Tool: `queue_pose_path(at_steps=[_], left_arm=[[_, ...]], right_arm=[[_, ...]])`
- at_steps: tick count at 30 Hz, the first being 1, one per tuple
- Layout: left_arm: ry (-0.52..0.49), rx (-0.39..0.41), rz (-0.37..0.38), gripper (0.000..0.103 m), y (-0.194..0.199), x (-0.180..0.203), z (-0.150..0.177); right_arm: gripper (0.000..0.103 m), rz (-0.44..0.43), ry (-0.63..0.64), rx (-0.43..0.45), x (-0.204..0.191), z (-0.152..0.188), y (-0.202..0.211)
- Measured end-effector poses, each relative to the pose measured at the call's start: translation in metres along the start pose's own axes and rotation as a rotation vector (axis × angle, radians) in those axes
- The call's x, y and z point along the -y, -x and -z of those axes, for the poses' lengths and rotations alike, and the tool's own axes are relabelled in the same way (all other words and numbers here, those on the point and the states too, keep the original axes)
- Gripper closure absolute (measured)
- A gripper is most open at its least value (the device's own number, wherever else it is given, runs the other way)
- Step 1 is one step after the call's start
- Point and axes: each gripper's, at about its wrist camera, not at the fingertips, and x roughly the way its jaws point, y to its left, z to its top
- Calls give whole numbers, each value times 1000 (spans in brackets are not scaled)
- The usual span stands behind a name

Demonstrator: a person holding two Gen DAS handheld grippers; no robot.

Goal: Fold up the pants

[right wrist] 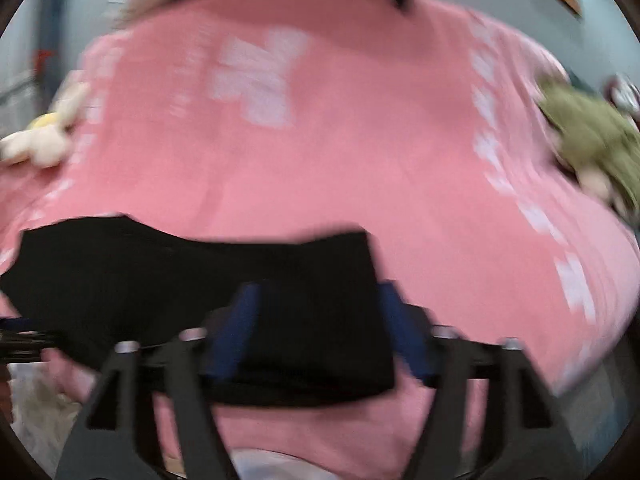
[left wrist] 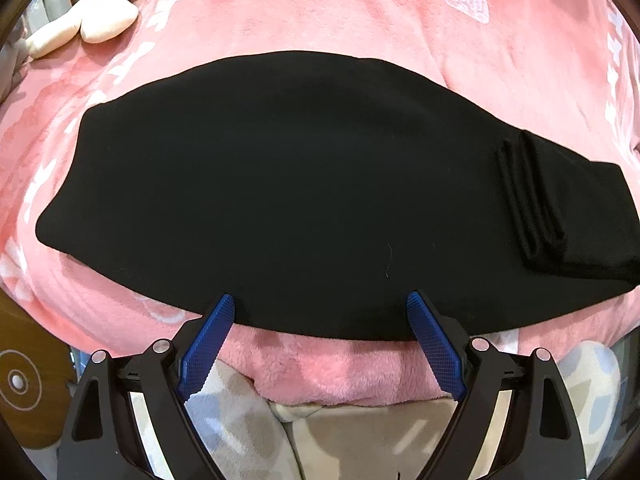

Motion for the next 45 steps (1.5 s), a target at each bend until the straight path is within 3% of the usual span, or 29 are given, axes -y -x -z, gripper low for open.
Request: queue_pose_path(at_steps=[1,3,5,8,11,12,13,14,16,19,22,24,26,29,33,35,38,40,42,45], left_arm=[[5,0,5,17,0,-4,-1],[14,2,12,17,0,-7,-2],[19,3,20,17,0,-14,-4],[17,10,24,17,3,-21,-3],[13,6,22,17,3,-28,0],[15,3,24,17,1,-32,0],[18,1,26,17,0,-34,0],[20,1,30,17,-1,-35,0],[22,2,40,17,-3,-38,0],[14,8,48,17,-2,-41,1],[7,12,53,17,-2,-44,0],[13,10,59,17,-2,-44,-1],[19,10,61,17,0,-47,1],[39,54,62,17,12,-61,1],[162,107,55,17,19,-109,-8],[283,121,47,17,15,-147,-12],[535,187,74,17,5,-209,-7],[674,172,67,17,-10,-242,-2],[736,140,80,19,-27,-259,-1],[715,176,87,22,-34,-259,-7]], right_arm=[[30,-59,18,-7,-14,-3,1],[32,-265,29,-109,-50,-5,-16],[36,-366,47,-168,-78,2,-34],[37,-342,160,-231,-113,19,-64],[42,-328,146,-289,-121,31,-90],[48,-313,144,-279,-120,33,-92],[62,-288,149,-279,-120,31,-95],[85,-288,142,-284,-121,28,-98],[89,-316,69,-297,-116,13,-99],[89,-360,3,-227,-121,-16,-81],[89,-462,-13,-184,-139,-33,-65],[87,-487,19,-217,-157,-27,-77],[82,-490,69,-334,-174,-3,-107],[77,-511,4,-315,-167,3,-102],[72,-475,-26,-224,-140,-16,-69],[60,-404,-19,-212,-125,-17,-64],[58,-328,-12,-219,-102,-7,-57],[54,-313,-59,-220,-88,2,-56],[50,-307,-77,-232,-86,10,-58],[48,-292,-70,-247,-87,23,-57]])
